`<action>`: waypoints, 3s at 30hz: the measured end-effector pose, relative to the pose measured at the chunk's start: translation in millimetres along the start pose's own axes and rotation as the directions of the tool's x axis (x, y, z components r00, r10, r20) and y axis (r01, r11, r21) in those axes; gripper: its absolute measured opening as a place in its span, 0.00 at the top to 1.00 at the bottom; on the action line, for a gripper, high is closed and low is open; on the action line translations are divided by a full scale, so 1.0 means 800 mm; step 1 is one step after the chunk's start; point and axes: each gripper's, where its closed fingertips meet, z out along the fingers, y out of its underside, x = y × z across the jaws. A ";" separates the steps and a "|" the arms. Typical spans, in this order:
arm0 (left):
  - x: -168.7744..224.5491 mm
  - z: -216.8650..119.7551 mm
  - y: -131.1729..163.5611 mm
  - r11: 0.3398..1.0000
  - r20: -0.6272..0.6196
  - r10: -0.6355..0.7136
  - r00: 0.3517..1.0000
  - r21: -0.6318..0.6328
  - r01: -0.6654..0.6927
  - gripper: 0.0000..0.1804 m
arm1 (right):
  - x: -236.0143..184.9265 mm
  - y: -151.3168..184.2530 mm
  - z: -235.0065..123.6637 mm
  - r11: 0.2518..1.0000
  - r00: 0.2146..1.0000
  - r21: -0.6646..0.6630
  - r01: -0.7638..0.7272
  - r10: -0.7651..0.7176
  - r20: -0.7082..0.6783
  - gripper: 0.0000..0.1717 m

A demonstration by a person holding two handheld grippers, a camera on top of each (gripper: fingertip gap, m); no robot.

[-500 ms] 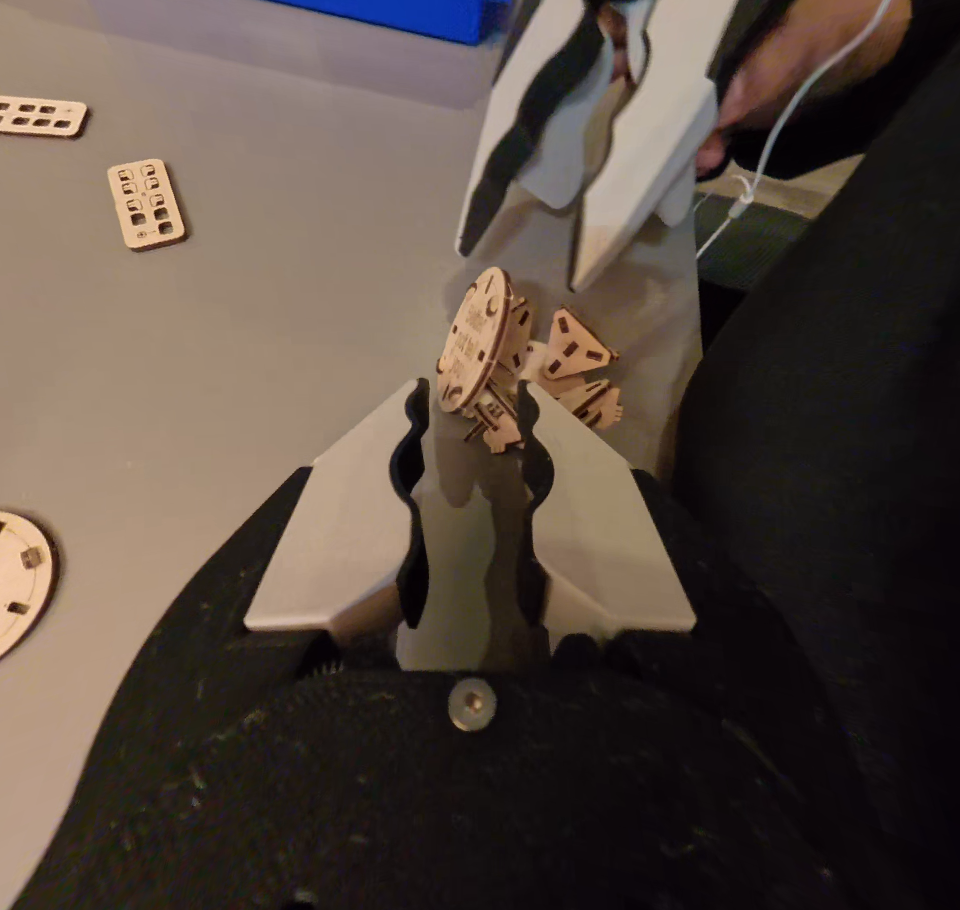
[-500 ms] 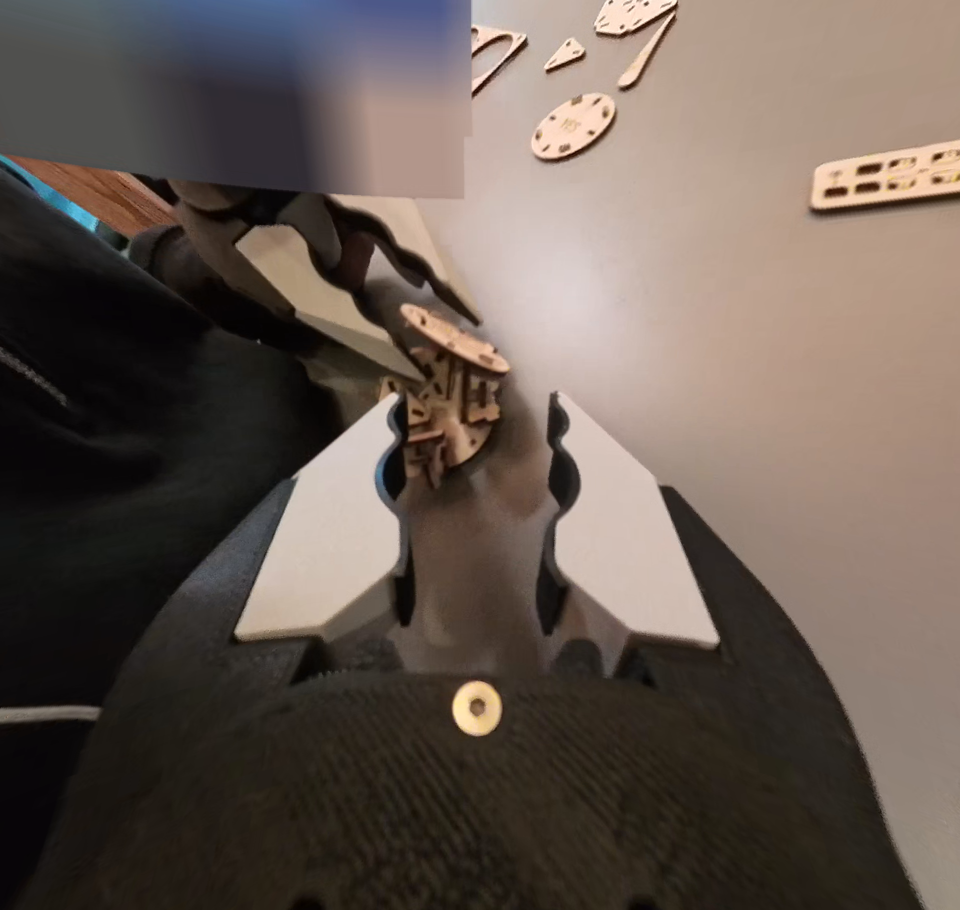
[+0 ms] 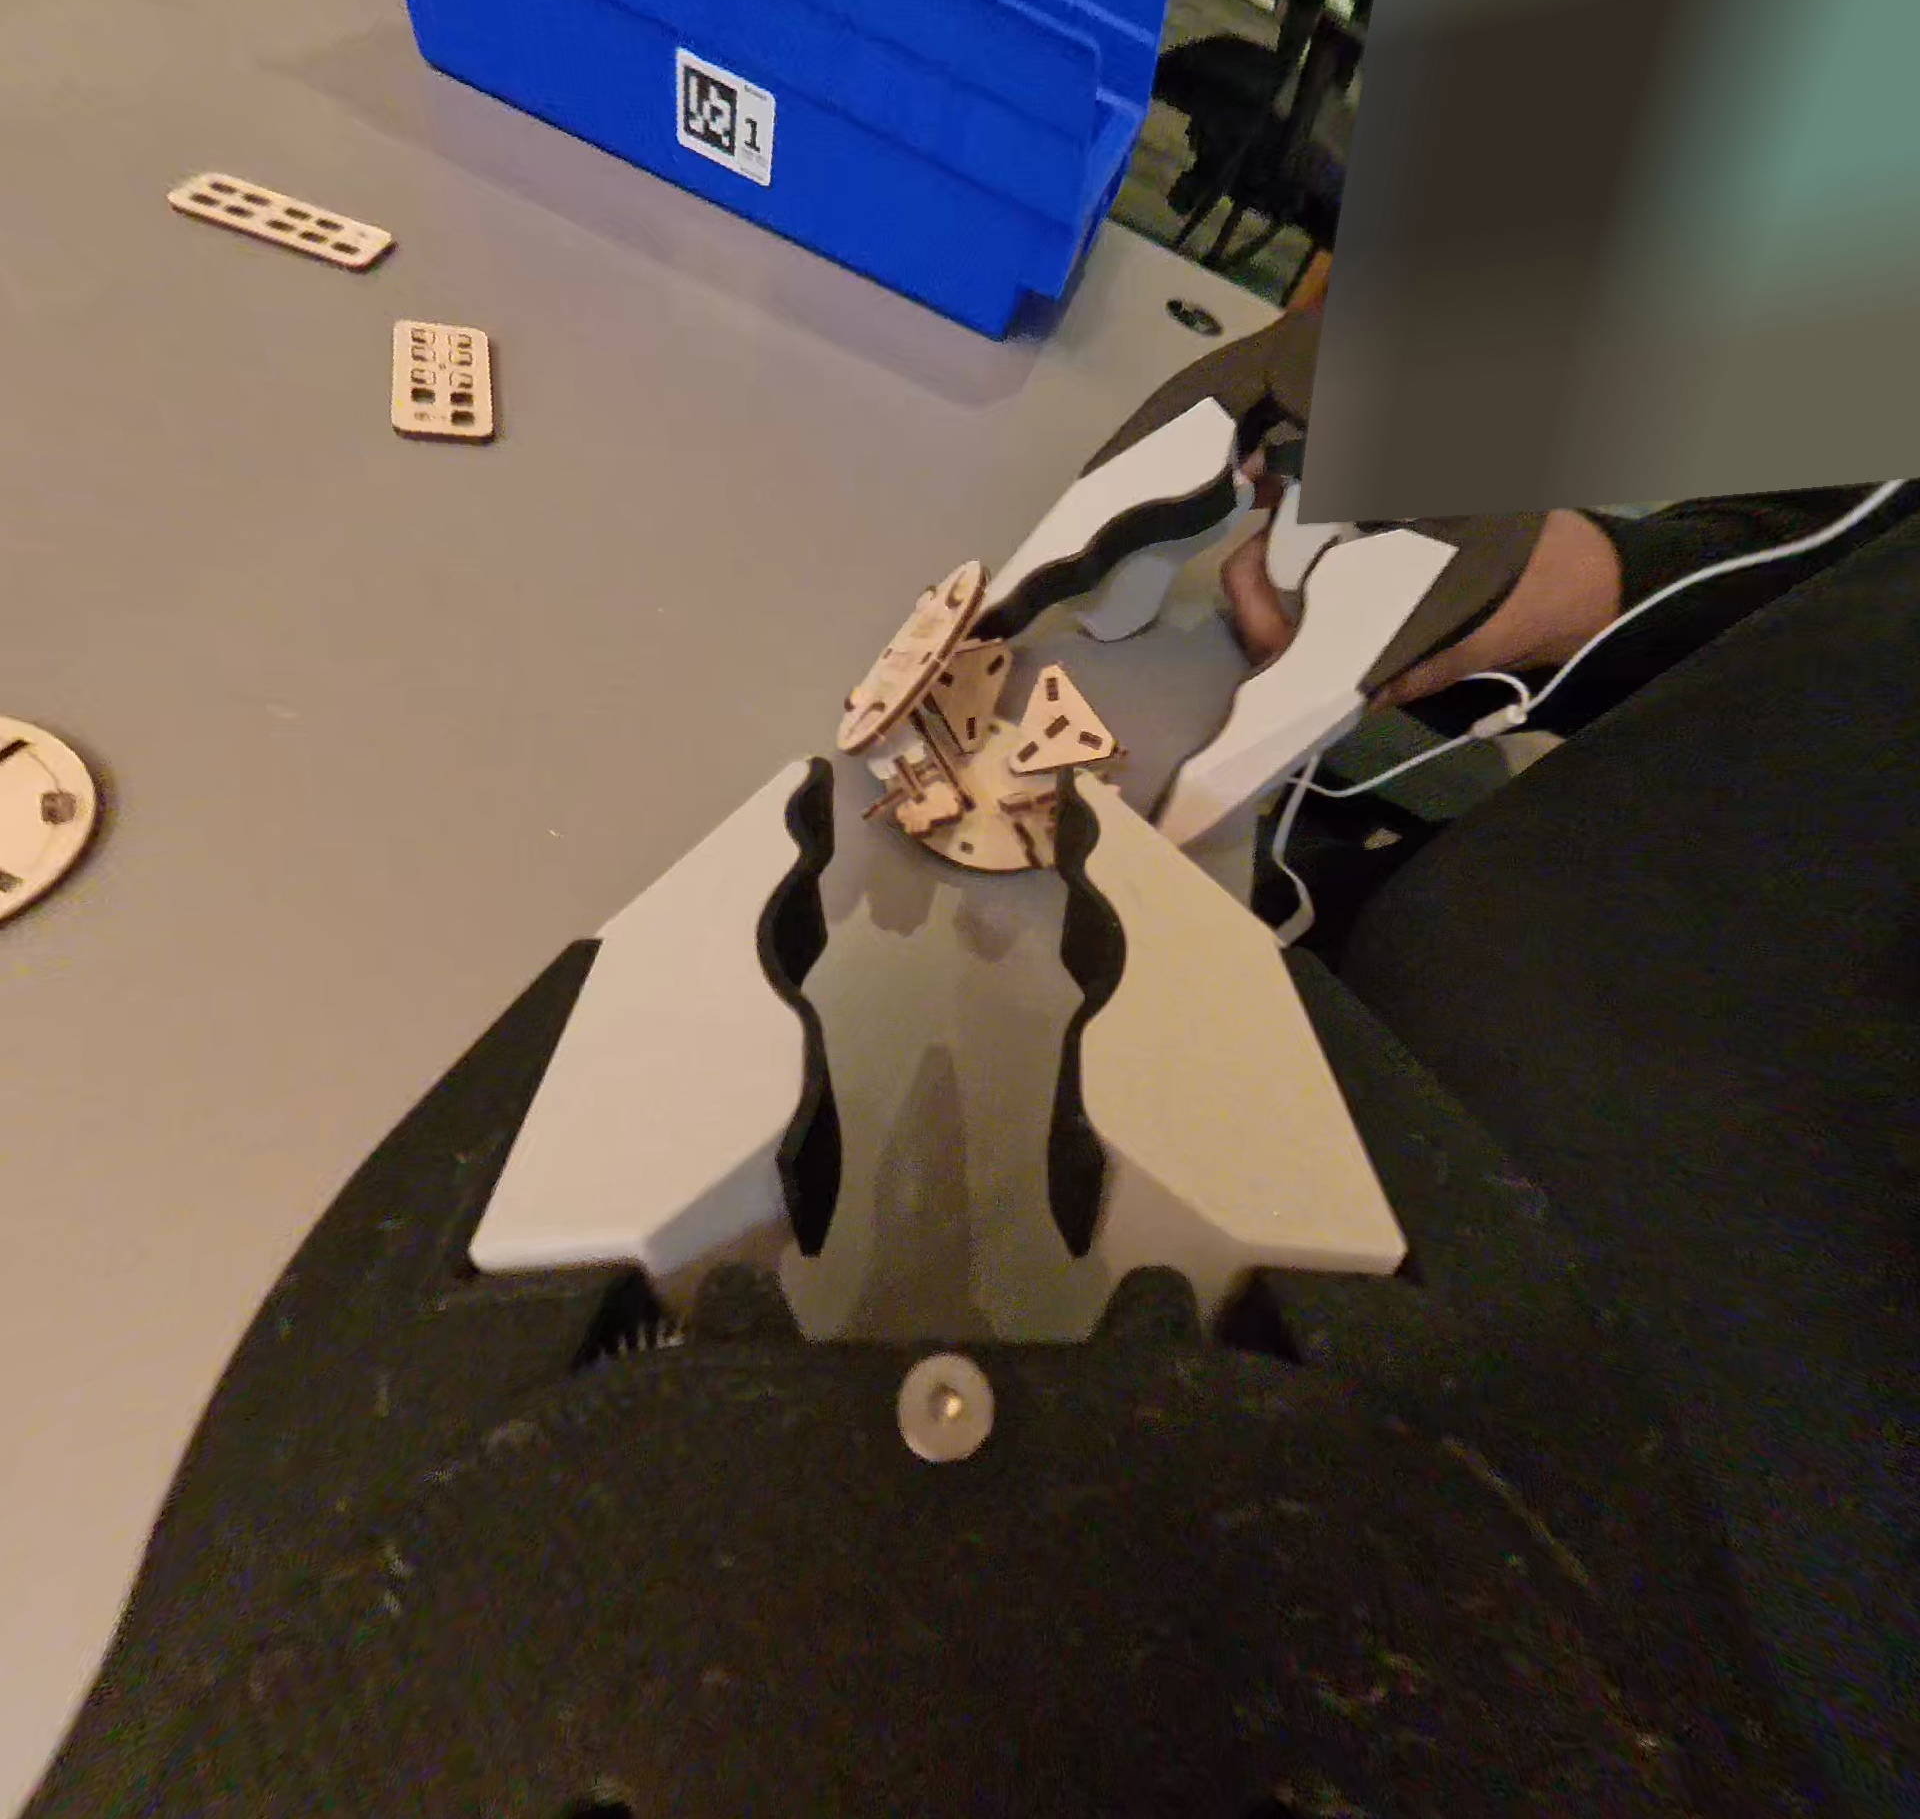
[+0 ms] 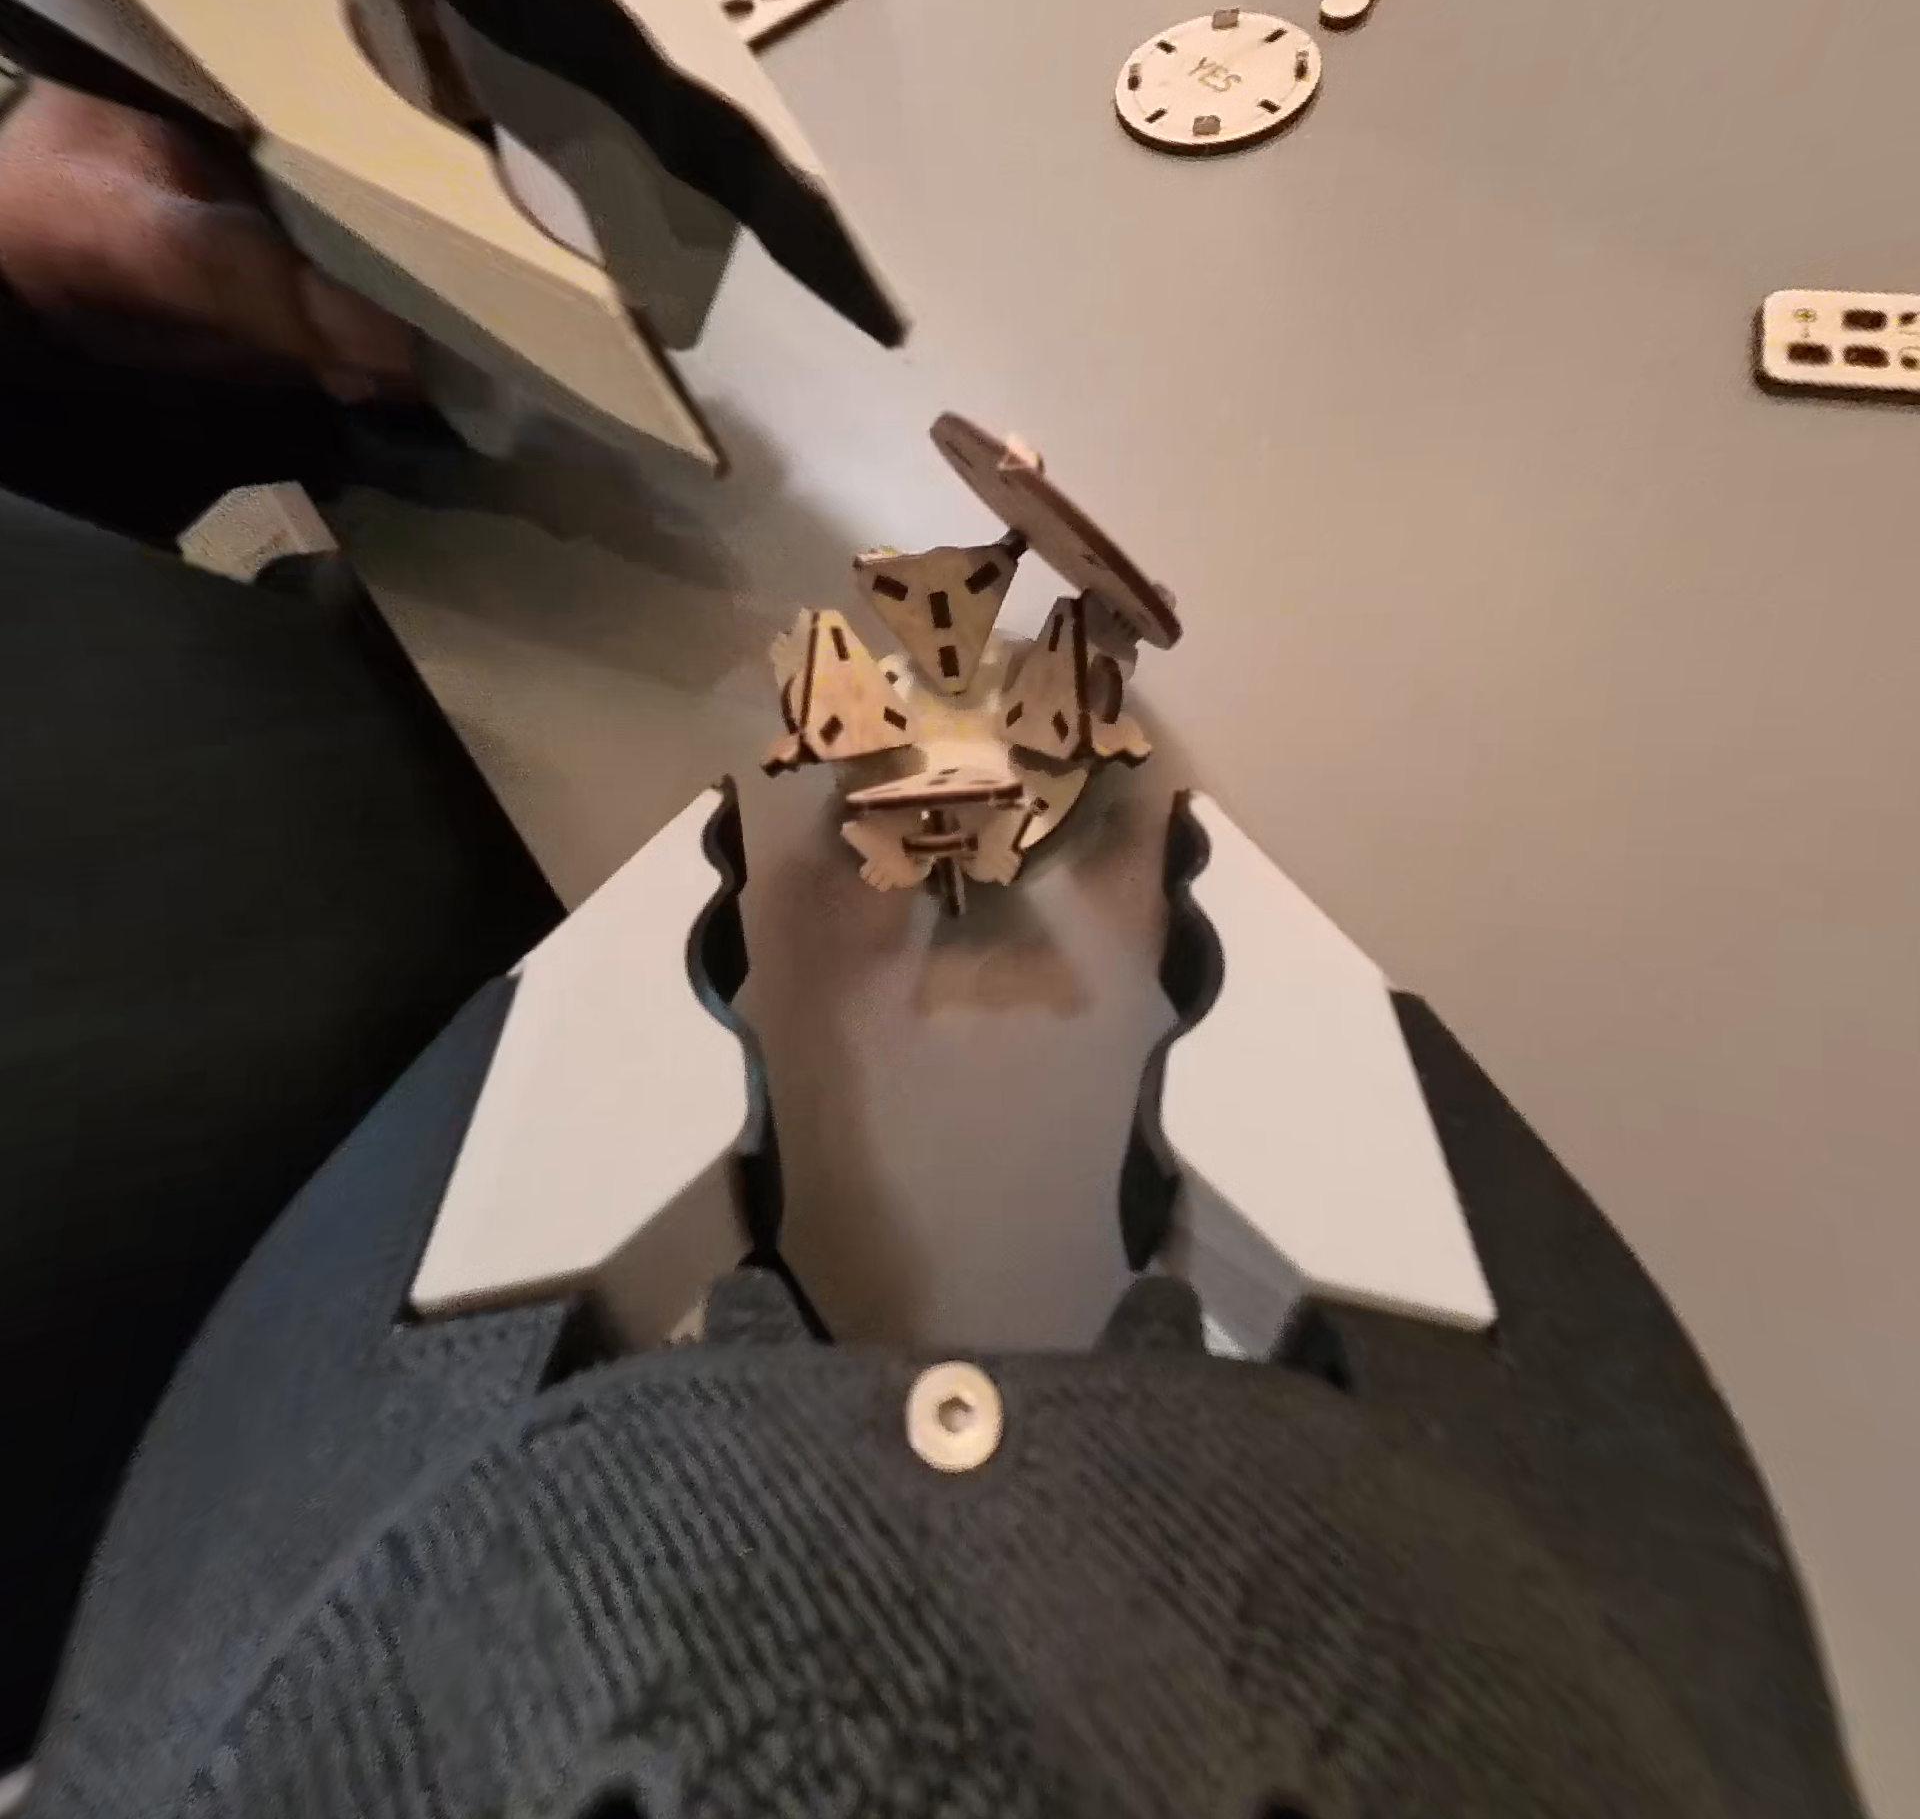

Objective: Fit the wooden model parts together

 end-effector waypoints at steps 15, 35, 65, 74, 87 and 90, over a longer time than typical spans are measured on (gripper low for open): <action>0.023 -0.012 0.024 0.995 0.157 0.102 0.982 -0.034 -0.098 0.70 | -0.023 0.016 -0.005 0.982 0.980 -0.010 0.188 -0.187 0.072 0.44; -0.014 0.031 0.026 0.849 -0.158 0.464 0.872 -0.203 -0.489 0.70 | 0.047 -0.039 -0.046 0.862 0.846 0.245 0.443 -0.493 0.205 0.69; -0.029 0.048 0.032 0.665 -0.078 0.713 0.697 -0.242 -0.707 0.84 | 0.055 -0.011 -0.034 0.684 0.677 0.042 0.728 -0.728 0.108 0.64; -0.015 0.039 0.036 0.771 -0.159 0.570 0.806 -0.236 -0.592 0.62 | 0.002 -0.036 -0.044 0.890 0.870 0.215 0.403 -0.445 0.214 0.37; -0.034 0.026 0.028 0.835 -0.022 0.503 0.864 -0.245 -0.493 0.52 | 0.039 0.025 -0.029 0.980 0.983 -0.079 0.181 -0.179 0.037 0.49; -0.033 0.022 0.025 0.843 -0.001 0.501 0.865 -0.226 -0.489 0.54 | 0.018 0.033 -0.034 0.980 0.982 -0.061 0.189 -0.189 0.001 0.57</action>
